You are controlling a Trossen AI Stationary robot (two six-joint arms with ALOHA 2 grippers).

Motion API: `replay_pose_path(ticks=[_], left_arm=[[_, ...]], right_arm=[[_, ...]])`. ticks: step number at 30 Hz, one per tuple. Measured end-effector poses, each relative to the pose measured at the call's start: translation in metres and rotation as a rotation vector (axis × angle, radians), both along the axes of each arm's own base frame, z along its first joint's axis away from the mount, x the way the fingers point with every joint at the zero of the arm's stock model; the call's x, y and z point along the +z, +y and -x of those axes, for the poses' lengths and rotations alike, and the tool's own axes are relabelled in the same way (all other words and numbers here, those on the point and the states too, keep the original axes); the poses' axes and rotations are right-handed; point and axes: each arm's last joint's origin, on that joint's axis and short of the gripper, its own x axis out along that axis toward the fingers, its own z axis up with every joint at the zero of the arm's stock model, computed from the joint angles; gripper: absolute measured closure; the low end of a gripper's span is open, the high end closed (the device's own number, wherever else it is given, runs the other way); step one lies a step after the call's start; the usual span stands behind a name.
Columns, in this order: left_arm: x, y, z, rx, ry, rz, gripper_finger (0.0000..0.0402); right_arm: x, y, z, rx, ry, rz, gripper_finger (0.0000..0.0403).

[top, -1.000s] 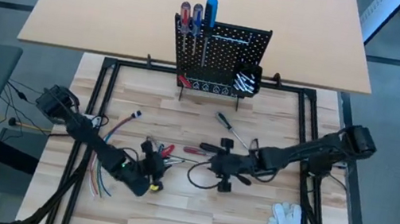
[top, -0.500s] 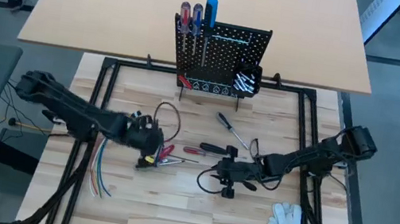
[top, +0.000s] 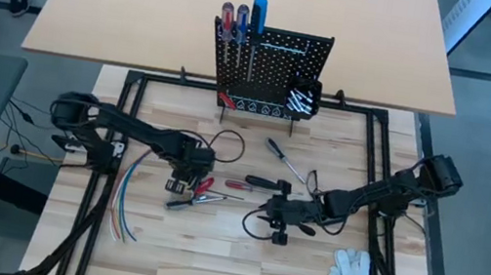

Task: Hang tools onto peg board
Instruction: Hang the allen wrench on the pegboard

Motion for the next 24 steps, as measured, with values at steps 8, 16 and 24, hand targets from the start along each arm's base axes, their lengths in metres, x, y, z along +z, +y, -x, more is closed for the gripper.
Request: replay_pose_path(ticks=[8, 16, 24], left_arm=[[-0.014, 0.002, -0.003, -0.014, 0.048, 0.032, 0.0340], [-0.015, -0.002, -0.004, 0.126, 0.022, 0.069, 0.0396], [-0.009, -0.016, 0.014, 0.239, -0.136, -0.030, 0.0400]], right_arm=[[0.000, 0.000, 0.000, 0.000, 0.005, 0.002, 0.0270], [0.000, 0.004, 0.002, 0.012, 0.005, -0.003, 0.0270], [-0.001, 0.014, 0.005, 0.046, 0.008, -0.003, 0.0270]])
